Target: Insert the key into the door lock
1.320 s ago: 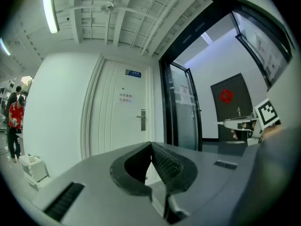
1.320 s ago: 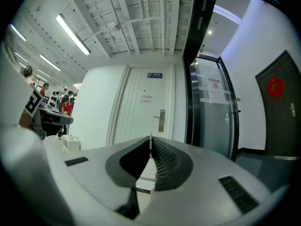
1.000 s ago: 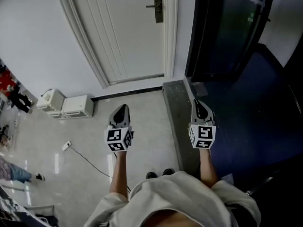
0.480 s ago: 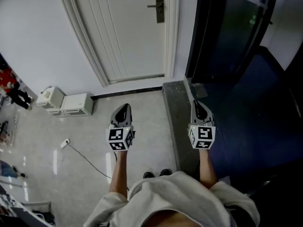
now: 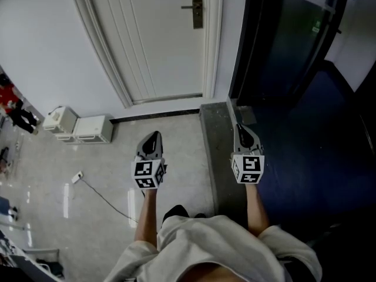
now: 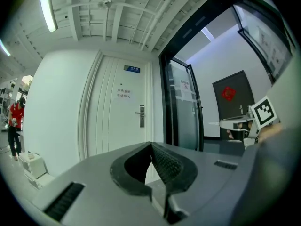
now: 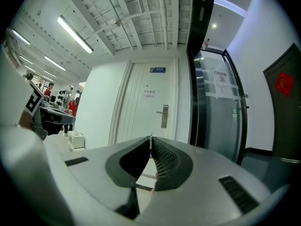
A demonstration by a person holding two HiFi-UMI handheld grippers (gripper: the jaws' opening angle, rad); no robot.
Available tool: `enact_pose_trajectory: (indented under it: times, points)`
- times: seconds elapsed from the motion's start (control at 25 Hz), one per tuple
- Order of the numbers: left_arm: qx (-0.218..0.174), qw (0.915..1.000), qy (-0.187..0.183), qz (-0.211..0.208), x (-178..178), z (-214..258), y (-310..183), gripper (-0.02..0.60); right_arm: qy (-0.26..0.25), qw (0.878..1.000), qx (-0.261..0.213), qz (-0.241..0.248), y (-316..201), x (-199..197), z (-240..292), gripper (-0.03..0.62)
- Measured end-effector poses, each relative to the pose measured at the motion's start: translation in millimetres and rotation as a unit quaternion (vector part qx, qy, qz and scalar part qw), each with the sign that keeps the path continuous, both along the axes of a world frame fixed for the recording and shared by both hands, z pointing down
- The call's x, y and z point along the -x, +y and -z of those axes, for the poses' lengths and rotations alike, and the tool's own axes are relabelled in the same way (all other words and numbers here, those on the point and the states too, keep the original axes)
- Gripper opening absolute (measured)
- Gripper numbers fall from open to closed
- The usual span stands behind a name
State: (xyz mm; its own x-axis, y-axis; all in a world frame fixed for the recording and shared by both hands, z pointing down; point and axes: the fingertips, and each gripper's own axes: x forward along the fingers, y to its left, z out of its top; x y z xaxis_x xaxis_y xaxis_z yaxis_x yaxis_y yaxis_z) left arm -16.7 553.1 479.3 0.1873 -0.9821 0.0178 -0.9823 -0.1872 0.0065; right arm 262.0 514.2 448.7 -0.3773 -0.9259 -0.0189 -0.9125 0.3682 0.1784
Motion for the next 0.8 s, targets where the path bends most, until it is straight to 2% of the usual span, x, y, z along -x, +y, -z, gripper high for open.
enact_pose_trajectory:
  times: [0.4, 0.8]
  points:
    - [0.011, 0.9999, -0.005, -0.002, 16.0, -11.0, -84.5, 0.018, 0.010, 1.000, 0.025, 0.001, -81.9, 16.4, -19.1, 0.029]
    - [0.014, 0.9995, 0.005, -0.028, 56.2, -11.1, -242.0, 0.018, 0.022, 0.999, 0.022, -0.016, -226.2, 61.3, -11.0, 0.029]
